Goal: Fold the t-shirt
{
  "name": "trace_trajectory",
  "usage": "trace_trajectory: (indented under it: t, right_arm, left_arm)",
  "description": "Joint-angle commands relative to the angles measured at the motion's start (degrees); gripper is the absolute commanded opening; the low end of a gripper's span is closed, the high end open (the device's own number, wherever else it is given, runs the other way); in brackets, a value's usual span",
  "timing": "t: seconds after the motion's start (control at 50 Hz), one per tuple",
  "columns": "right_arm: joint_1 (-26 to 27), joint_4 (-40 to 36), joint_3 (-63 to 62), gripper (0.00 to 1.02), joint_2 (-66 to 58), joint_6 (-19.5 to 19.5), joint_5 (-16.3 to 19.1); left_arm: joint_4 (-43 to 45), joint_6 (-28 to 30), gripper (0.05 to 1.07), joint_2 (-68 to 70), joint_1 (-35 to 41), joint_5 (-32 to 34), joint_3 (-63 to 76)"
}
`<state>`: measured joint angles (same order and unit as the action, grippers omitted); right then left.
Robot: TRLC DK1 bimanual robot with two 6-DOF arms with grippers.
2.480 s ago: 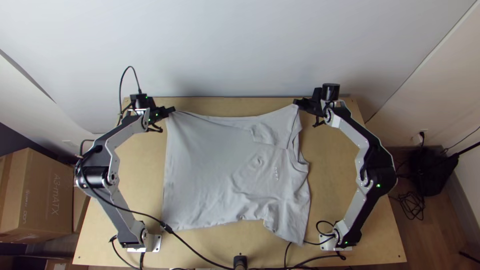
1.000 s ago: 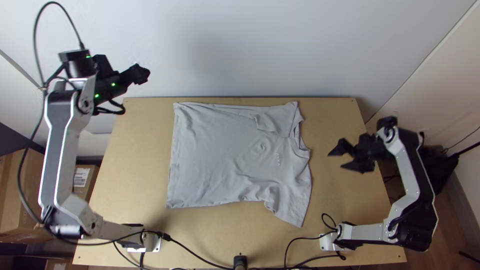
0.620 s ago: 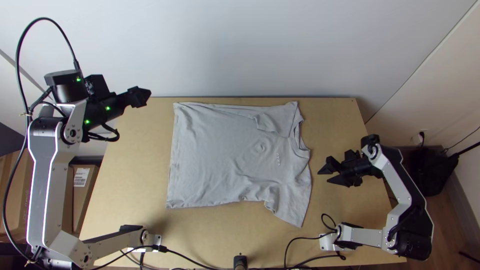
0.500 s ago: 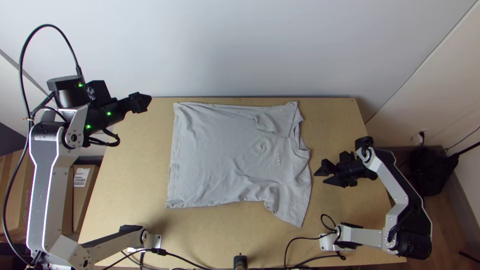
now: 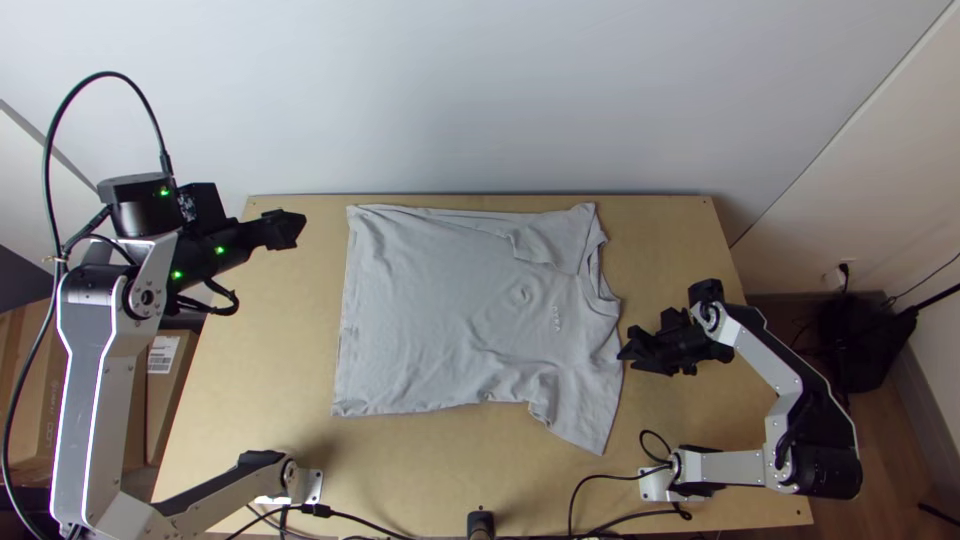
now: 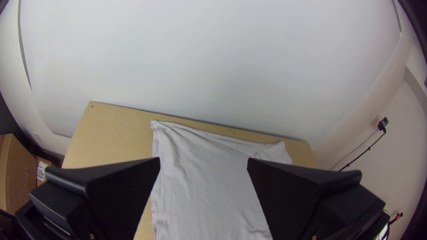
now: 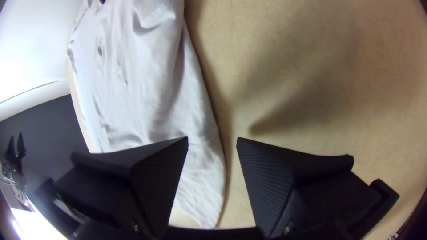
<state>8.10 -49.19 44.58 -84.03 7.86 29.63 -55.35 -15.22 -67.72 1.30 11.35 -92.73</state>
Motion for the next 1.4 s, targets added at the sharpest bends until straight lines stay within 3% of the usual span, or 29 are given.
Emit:
trace_trajectory:
  t: [0.0,0.06,0.18,0.28,0.5,0.6,0.76,0.9,1.22,1.38]
  right_arm:
    - [-1.68,1.64,-2.21,0.51,-1.22,1.02,0.52]
    - [-2.74,2.78,-2.74,0.49,-1.58,1.46,0.52]
    - [-4.58,5.86,-4.06,0.29,-1.66,2.78,0.34]
    - [-5.20,7.79,-4.67,0.02,0.09,3.57,-0.45]
    - [-4.93,6.83,-4.59,0.02,5.02,4.36,-0.71]
    - [-5.11,6.12,-4.32,0.02,5.89,4.62,-0.71]
    - [-6.08,6.03,-3.62,0.02,7.12,6.03,-0.71]
    - [-6.69,6.03,-3.18,0.02,7.83,7.26,-0.80]
    - [-8.19,6.03,-2.83,0.02,7.83,8.84,-1.06]
    - [-8.19,6.03,-2.74,0.02,7.83,8.93,-1.15]
  left_arm:
    - [-0.90,1.78,1.00,1.81,0.37,-0.10,1.85]
    - [-1.16,2.30,1.00,2.16,0.37,-0.10,2.55]
    - [-3.27,4.24,1.00,2.95,0.72,-0.02,3.52]
    - [-10.04,7.66,1.00,2.77,1.60,0.51,3.61]
    - [-22.87,26.91,1.00,5.85,0.46,-1.07,16.35]
    - [-26.21,31.04,0.99,6.73,0.28,-4.15,23.38]
    - [-26.30,28.85,0.96,5.94,0.55,-6.17,33.93]
    - [-21.02,21.73,0.95,4.88,0.98,-8.28,40.96]
    - [-16.10,12.59,0.95,1.63,9.25,-8.98,48.34]
    - [-12.85,10.04,0.85,-2.50,13.47,-8.98,50.36]
